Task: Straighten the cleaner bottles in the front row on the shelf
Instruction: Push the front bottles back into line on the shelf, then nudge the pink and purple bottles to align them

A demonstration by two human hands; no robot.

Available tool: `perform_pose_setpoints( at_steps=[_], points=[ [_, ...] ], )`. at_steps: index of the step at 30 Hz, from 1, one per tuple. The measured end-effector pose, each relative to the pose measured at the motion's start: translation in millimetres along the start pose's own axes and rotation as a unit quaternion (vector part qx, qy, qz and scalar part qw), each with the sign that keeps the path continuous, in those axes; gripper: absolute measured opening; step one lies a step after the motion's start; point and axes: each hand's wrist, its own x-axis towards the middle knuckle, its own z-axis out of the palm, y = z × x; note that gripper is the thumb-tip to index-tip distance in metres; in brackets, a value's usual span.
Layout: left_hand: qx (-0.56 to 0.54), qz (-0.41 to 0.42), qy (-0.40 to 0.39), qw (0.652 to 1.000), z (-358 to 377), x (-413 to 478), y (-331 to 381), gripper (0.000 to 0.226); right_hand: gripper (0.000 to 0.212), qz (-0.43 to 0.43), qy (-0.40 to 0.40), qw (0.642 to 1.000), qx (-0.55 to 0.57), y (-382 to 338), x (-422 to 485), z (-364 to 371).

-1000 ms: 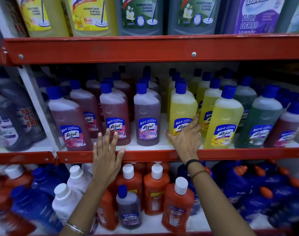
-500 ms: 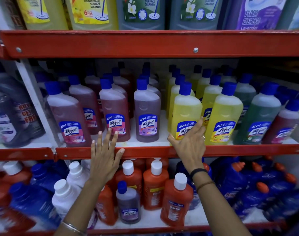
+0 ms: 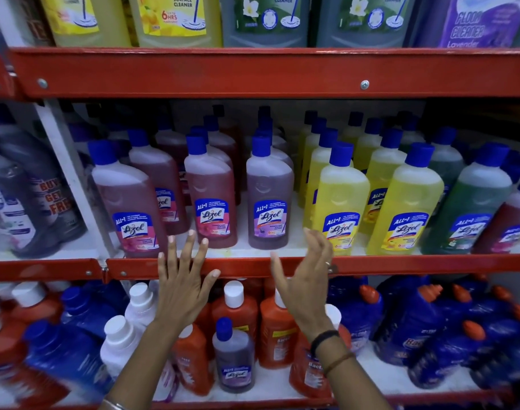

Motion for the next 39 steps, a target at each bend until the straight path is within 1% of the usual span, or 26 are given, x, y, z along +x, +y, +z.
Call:
perform_pose_setpoints(
  at_steps=[2,4,7,9,12,17,22,28,30,32,33,35,36,37,39],
  points=[
    [0.003,0.008,0.005,1.000,1.8,0.5,-2.3,0.066,0.074,0.021,-0.042,0.999,0.010,-15.1,9.3,19.6],
    [0.004,0.016,0.012,1.000,3.3,0.6,-4.9,0.066,0.093,0.081,-0.073,0.994,0.000,-26.1,24.2,37.1],
    [-0.001,0.026,0.017,1.000,5.1,-0.4,-7.3,0.066,0.117,0.147,-0.098,0.981,-0.076,-30.5,45.7,56.3],
    [-0.007,0.026,0.020,0.999,6.3,-0.3,-7.8,0.066,0.121,0.172,-0.112,0.973,-0.107,-30.0,54.6,62.9],
    [-0.012,0.026,0.021,0.999,7.7,0.4,-7.4,0.067,0.116,0.185,-0.115,0.968,-0.125,-27.6,58.6,67.0],
    [-0.012,0.031,0.017,0.999,8.2,0.4,-8.5,0.068,0.111,0.165,-0.103,0.969,-0.150,-29.5,52.2,59.8],
    [-0.008,0.033,-0.005,0.999,6.3,1.3,-9.4,0.067,0.106,0.149,-0.098,0.971,-0.162,-37.0,43.8,48.0],
    [-0.015,0.017,-0.027,0.999,-2.6,0.5,-18.1,0.064,0.108,0.146,-0.100,0.971,-0.163,-40.1,44.1,40.7],
    [-0.022,0.013,-0.022,0.999,-3.4,-3.6,-21.5,0.064,0.109,0.148,-0.111,0.970,-0.160,-37.2,41.9,39.8],
    [-0.021,-0.011,-0.019,1.000,-12.1,-23.7,-68.5,0.064,0.110,0.145,-0.121,0.972,-0.141,-66.4,21.8,65.1],
    [-0.016,-0.010,-0.022,1.000,-11.5,-25.1,-69.7,0.064,0.110,0.155,-0.108,0.974,-0.128,-63.4,17.3,63.3],
    [-0.011,-0.012,-0.027,1.000,-11.0,-29.6,-72.9,0.066,0.101,0.148,-0.032,0.985,-0.086,-64.4,2.6,60.7],
    [-0.009,-0.011,-0.032,0.999,-11.4,-31.7,-70.9,0.067,0.092,0.119,0.006,0.991,-0.056,-66.3,-5.1,58.5],
    [-0.009,-0.008,-0.031,0.999,-11.3,-32.5,-69.0,0.067,0.082,0.080,0.027,0.996,-0.023,-70.7,-12.5,57.0],
    [-0.009,0.001,-0.029,1.000,-11.7,-33.0,-63.6,0.068,0.070,0.014,0.016,0.999,0.039,-84.6,-20.6,61.9]
  ],
)
